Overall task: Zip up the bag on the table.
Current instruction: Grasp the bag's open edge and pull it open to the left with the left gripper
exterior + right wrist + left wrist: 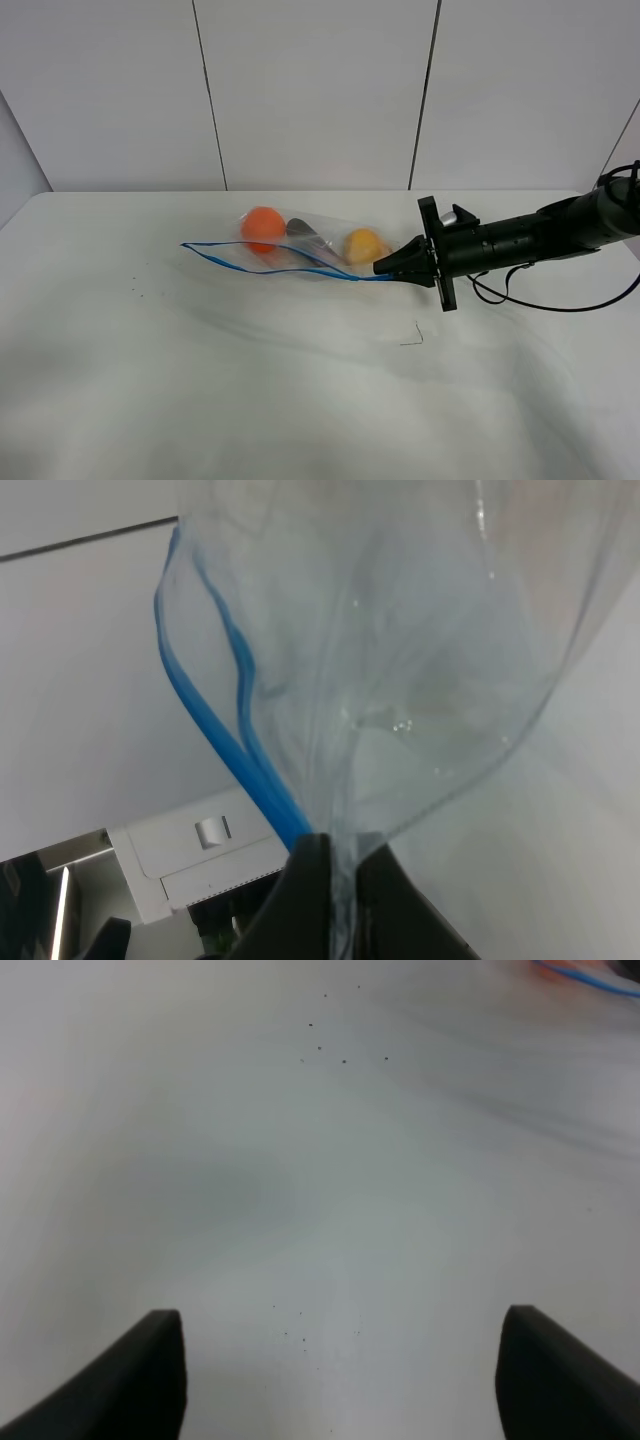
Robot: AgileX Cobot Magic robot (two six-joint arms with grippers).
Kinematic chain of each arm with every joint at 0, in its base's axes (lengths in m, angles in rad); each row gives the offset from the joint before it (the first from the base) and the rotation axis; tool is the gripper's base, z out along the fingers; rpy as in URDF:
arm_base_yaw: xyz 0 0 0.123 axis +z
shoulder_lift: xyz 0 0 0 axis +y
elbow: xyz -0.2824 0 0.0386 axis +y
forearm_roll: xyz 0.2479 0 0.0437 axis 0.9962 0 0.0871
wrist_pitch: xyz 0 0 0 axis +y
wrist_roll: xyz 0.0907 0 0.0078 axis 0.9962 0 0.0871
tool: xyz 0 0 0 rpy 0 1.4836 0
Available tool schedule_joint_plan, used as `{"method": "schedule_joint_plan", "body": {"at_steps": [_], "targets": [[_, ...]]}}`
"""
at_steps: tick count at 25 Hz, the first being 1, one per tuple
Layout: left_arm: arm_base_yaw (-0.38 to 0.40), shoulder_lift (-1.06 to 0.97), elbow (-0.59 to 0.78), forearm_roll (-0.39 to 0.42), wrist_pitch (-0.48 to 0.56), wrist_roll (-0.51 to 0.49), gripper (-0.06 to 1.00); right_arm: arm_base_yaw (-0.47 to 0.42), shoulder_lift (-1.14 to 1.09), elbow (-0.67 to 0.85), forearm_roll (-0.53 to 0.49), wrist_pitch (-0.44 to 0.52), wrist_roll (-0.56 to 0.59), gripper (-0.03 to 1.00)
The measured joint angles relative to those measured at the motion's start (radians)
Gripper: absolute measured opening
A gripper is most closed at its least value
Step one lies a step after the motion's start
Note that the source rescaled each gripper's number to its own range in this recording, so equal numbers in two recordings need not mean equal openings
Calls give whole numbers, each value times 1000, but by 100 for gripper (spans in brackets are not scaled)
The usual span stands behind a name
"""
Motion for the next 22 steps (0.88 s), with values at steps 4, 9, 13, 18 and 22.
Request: {"method": "schedule_joint_plan", "body": {"at_steps": [4,9,13,18,22], "targets": [[0,0,0,0,0,0,100,1,0,0,0,0,0,0],[0,0,0,0,0,0,100,1,0,0,0,0,0,0],[0,0,0,0,0,0,100,1,0,0,0,0,0,0],[0,0,-4,1,-3,13,100,1,0,0,0,0,0,0],[0,97,-87,-3,-16,19,100,1,0,0,2,0,0,0]]}}
